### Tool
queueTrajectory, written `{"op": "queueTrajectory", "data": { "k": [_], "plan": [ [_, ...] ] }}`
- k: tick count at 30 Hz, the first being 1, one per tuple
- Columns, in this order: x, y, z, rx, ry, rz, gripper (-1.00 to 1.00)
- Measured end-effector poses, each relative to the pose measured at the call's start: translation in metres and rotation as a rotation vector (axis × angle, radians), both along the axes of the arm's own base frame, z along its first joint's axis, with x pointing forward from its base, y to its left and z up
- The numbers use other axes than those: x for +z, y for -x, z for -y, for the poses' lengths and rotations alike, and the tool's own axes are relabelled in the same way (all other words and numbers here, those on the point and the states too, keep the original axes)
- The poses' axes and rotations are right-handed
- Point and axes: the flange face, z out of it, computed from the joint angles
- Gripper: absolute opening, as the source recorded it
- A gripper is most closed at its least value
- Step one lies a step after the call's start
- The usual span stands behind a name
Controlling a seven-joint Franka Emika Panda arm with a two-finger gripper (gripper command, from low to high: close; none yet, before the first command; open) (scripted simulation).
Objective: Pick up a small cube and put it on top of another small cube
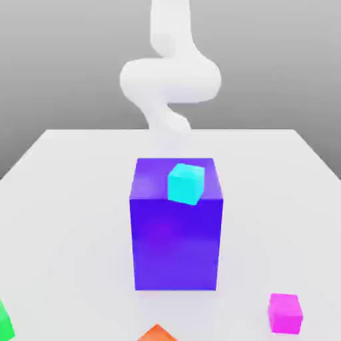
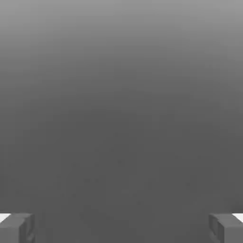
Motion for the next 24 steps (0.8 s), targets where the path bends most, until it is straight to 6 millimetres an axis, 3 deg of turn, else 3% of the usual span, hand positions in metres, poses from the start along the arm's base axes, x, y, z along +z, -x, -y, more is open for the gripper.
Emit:
{"op": "queueTrajectory", "data": {
  "k": [6,12,16,20,24],
  "plan": [
    [-0.094,-0.067,-0.041,0.29,0.081,-0.146,0.0],
    [-0.198,-0.105,-0.092,0.566,0.177,-0.271,0.0],
    [-0.27,-0.114,-0.127,0.747,0.252,-0.348,0.0],
    [-0.343,-0.107,-0.166,0.944,0.342,-0.419,0.0],
    [-0.413,-0.096,-0.182,1.106,0.435,-0.49,0.0]
  ]
}}
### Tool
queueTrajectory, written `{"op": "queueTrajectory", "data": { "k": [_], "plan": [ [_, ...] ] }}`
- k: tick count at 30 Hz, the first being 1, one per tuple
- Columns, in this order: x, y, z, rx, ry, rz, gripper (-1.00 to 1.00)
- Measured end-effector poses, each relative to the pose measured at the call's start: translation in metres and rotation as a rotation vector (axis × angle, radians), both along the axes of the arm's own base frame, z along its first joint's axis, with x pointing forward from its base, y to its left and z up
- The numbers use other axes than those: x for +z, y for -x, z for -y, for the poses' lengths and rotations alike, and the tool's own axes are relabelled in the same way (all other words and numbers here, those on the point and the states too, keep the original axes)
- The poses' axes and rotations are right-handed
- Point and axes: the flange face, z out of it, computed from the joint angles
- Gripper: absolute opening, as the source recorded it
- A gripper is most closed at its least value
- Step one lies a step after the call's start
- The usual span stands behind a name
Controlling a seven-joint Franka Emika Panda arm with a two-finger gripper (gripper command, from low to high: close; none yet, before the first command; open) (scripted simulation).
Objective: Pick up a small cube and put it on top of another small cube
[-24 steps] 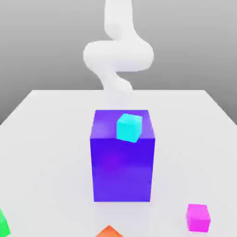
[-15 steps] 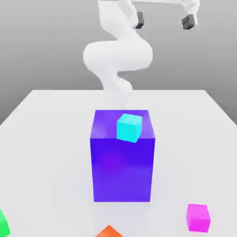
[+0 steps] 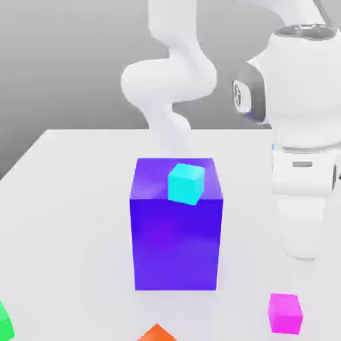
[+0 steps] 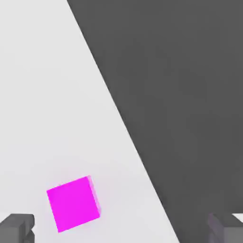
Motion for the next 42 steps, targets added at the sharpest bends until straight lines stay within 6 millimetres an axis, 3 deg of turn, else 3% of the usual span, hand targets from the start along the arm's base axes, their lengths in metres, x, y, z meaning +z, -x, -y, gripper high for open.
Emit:
{"op": "queueTrajectory", "data": {
  "k": [4,8,9,16,20,21,25,30,33,37,39,40,41,42],
  "plan": [
    [-0.065,0.018,-0.013,0.172,0.087,-0.049,0.0],
    [-0.121,0.021,-0.015,0.204,0.103,-0.057,0.0],
    [-0.131,0.021,-0.014,0.204,0.103,-0.058,-1.0],
    [-0.132,0.022,-0.014,0.205,0.103,-0.059,-1.0],
    [-0.086,0.021,-0.015,0.206,0.103,-0.059,-1.0],
    [-0.077,0.016,-0.005,0.179,0.103,-0.063,-1.0],
    [-0.068,-0.027,0.091,-0.074,0.099,-0.089,-1.0],
    [-0.058,-0.05,0.216,-0.367,0.089,-0.11,-1.0],
    [-0.051,-0.049,0.29,-0.537,0.08,-0.117,-1.0],
    [-0.039,-0.032,0.39,-0.763,0.066,-0.118,-1.0],
    [-0.049,-0.021,0.44,-0.876,0.058,-0.116,-1.0],
    [-0.064,-0.015,0.465,-0.934,0.055,-0.115,-1.0],
    [-0.077,-0.01,0.483,-0.973,0.053,-0.114,1.0],
    [-0.077,-0.01,0.483,-0.973,0.053,-0.114,1.0]
  ]
}}
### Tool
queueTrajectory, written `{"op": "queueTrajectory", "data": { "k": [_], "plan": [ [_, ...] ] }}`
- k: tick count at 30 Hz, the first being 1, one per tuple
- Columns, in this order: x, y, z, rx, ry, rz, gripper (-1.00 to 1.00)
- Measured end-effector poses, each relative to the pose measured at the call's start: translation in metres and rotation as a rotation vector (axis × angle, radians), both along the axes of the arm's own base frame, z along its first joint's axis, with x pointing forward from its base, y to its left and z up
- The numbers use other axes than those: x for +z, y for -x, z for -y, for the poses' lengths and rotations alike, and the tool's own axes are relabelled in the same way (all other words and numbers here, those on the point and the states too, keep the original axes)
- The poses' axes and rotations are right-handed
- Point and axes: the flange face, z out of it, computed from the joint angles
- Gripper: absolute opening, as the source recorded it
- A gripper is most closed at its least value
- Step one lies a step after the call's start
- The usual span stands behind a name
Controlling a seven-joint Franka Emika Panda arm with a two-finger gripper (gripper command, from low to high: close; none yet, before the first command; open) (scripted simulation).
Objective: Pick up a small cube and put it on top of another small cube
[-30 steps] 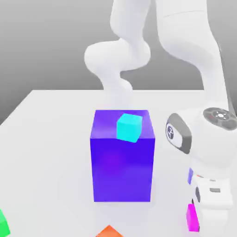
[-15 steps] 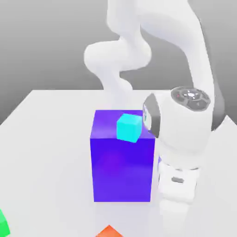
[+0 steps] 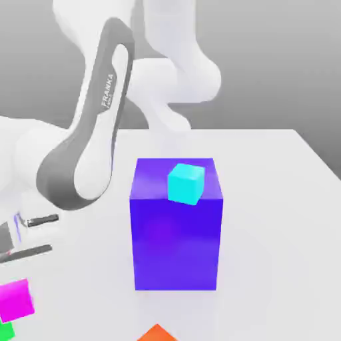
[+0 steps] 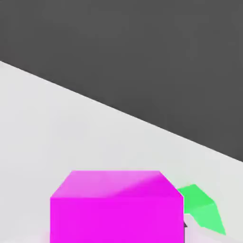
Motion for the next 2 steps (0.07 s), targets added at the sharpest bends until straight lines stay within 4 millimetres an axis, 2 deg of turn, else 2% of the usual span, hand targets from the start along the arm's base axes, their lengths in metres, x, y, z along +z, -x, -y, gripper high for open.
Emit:
{"op": "queueTrajectory", "data": {
  "k": [2],
  "plan": [
    [0.0,0.0,0.0,0.0,0.0,0.0,1.0]
  ]
}}
